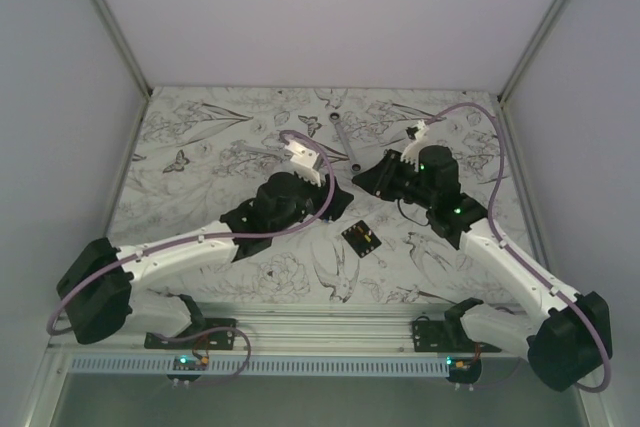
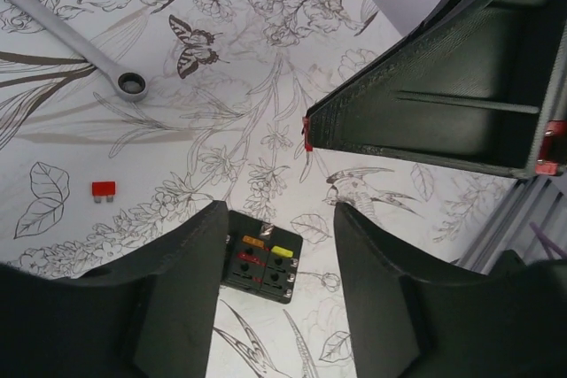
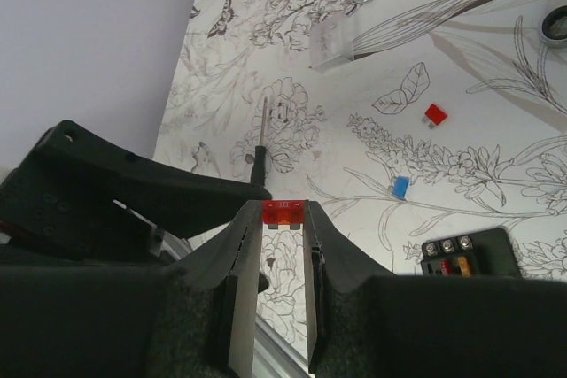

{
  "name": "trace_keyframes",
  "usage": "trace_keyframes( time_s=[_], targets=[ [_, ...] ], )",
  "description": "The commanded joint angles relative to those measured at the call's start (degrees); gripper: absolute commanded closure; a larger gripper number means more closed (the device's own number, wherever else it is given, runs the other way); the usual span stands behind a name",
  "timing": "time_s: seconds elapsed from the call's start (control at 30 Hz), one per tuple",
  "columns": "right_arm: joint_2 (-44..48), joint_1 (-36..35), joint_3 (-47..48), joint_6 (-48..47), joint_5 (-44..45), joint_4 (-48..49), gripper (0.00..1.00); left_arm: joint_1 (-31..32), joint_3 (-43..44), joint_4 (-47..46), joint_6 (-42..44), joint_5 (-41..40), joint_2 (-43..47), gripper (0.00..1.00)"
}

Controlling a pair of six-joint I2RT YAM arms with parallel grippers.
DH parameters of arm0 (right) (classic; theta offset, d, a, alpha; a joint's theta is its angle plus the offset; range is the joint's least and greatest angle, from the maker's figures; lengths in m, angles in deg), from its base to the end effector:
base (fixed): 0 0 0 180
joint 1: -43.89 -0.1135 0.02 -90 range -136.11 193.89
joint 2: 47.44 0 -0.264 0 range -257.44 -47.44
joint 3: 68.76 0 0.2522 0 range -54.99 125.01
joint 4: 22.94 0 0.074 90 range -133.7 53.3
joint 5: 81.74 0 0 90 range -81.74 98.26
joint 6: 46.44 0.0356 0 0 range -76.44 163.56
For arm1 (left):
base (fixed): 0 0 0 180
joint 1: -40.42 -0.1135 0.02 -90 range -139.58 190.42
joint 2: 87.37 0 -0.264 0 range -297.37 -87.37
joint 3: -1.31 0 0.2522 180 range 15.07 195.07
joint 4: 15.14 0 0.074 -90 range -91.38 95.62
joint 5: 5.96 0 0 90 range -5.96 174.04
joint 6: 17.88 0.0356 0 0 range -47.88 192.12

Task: Snap on the fuse box
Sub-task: Pick up the fuse from the center of the board.

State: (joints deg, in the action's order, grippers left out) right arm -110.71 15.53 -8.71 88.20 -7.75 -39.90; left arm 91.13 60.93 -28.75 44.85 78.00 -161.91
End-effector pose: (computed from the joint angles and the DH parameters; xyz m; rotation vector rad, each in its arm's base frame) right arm 0.2194 0.1296 0.2978 0.0918 2.0741 1.0913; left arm 0.1946 -0.2319 0.3005 0.2563 1.6615 -0.9636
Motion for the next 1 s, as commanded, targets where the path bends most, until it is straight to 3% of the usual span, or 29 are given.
trace_keyframes(
  time_s=[0.0, 0.6, 0.97],
  targets=[
    [0.0, -1.2, 0.3, 1.7, -0.5, 2.9, 0.80, 0.6, 1.8, -2.9, 3.7, 0.5, -1.8, 0.50],
    [0.0, -3.0, 0.1, 2.0, 0.0, 3.3, 0.81, 0.6, 3.3, -4.2, 4.9, 0.9, -3.6, 0.74],
    [0.5, -4.0, -1.1, 3.1, 0.5, 4.1, 0.82, 0.6, 2.8, -4.6, 5.5, 0.3, -3.0, 0.94]
  ],
)
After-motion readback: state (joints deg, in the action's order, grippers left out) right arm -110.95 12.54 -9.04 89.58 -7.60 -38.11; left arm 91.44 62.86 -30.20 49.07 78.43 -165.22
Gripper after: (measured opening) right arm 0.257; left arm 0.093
